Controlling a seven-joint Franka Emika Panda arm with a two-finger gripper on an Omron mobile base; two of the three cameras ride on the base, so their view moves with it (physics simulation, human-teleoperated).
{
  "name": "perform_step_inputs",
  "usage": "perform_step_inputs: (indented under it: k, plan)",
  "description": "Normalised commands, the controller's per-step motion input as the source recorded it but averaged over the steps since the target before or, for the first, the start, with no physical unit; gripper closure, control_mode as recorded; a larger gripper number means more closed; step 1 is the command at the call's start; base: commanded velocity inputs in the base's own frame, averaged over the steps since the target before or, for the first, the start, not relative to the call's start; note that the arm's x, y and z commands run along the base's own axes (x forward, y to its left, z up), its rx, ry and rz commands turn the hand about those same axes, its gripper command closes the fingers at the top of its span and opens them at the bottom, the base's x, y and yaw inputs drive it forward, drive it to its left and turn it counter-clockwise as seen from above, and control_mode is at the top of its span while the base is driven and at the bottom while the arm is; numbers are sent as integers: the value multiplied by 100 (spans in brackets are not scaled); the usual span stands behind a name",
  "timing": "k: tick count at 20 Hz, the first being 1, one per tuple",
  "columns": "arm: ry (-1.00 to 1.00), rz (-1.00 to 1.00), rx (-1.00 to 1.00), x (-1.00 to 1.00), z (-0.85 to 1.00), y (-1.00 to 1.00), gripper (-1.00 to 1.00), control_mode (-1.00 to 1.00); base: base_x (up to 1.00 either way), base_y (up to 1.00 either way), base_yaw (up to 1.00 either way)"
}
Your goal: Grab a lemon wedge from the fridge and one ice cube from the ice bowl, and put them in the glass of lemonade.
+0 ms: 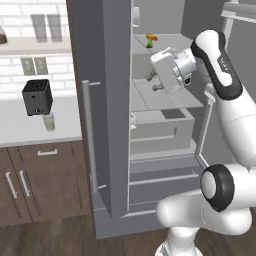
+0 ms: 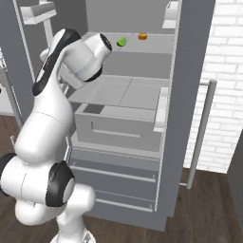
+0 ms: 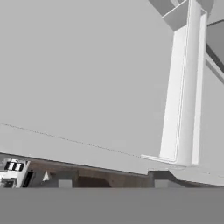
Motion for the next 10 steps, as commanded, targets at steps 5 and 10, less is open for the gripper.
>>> perform_step_inputs:
  k: [5,10]
  plan:
    - [7,-7,0,41,-18,59,-100,-100,0,0,0]
    - [12,-7,0,21,-12,80,-100,-100,0,0,0]
